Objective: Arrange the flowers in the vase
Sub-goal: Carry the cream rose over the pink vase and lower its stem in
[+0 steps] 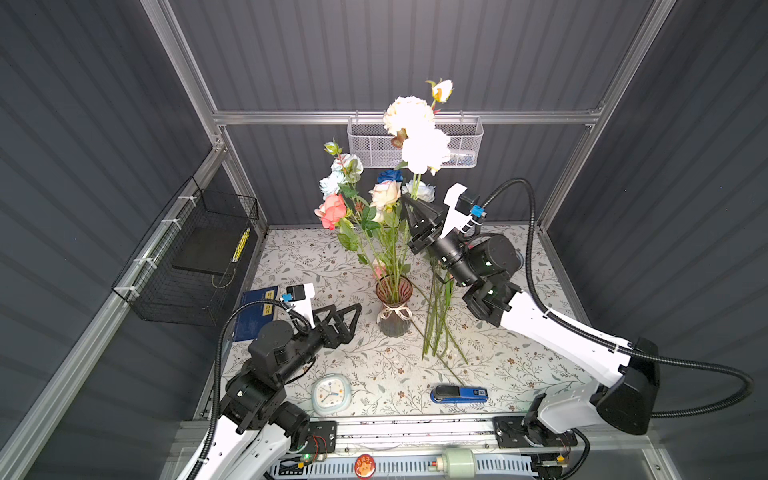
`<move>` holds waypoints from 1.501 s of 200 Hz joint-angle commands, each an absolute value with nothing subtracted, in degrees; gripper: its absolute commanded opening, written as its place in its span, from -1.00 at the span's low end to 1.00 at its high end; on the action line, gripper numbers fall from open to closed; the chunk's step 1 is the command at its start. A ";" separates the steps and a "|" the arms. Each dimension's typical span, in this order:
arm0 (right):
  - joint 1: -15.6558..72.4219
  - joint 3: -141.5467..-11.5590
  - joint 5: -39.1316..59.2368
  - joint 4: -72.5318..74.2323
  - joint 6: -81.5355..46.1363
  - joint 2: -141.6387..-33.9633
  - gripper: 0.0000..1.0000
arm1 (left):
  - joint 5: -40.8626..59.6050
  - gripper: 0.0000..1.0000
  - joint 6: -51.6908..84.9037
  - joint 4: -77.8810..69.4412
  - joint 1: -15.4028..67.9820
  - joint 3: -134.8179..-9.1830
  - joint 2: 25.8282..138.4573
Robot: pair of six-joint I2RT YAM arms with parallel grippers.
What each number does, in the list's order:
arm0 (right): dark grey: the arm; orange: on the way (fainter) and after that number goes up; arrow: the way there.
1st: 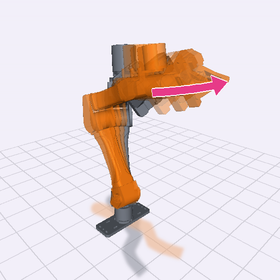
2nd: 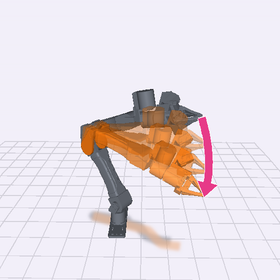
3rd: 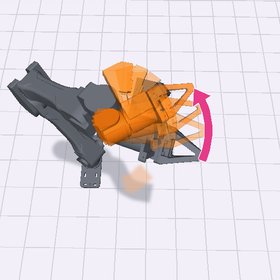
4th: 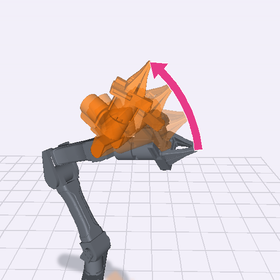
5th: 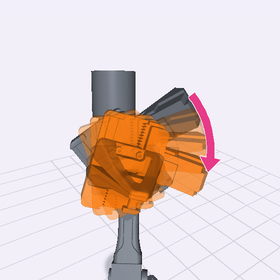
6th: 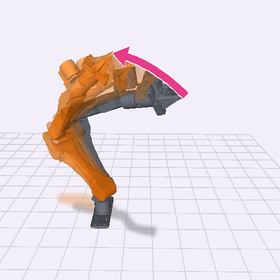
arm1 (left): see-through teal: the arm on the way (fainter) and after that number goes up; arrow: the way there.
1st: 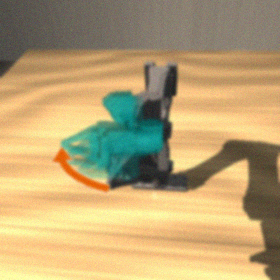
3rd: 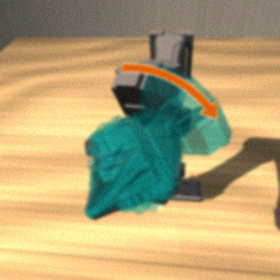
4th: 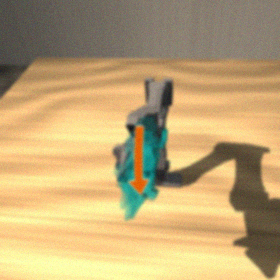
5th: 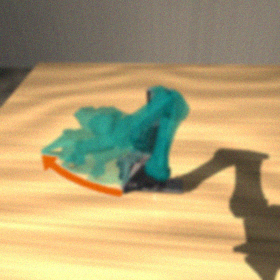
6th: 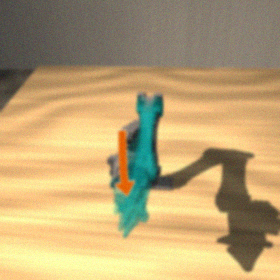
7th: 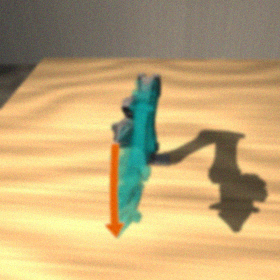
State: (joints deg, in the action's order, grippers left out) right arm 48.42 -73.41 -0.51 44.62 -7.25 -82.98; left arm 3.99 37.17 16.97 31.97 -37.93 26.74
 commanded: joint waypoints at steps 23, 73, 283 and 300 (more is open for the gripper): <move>48.69 -67.57 -3.86 50.89 -6.61 -82.44 -0.96 | 3.56 1.00 37.51 16.90 32.25 -40.27 26.58; 49.03 -63.47 -2.99 45.52 -10.19 -78.53 0.00 | 4.31 1.00 37.42 15.66 32.25 -40.43 27.98; 40.01 -44.46 0.13 -9.73 -29.47 -61.83 0.10 | 4.66 0.99 36.74 14.68 32.23 -37.96 28.03; 37.88 -47.28 2.85 -14.24 -27.68 -69.89 0.03 | 4.49 0.99 36.75 14.66 32.26 -37.70 27.78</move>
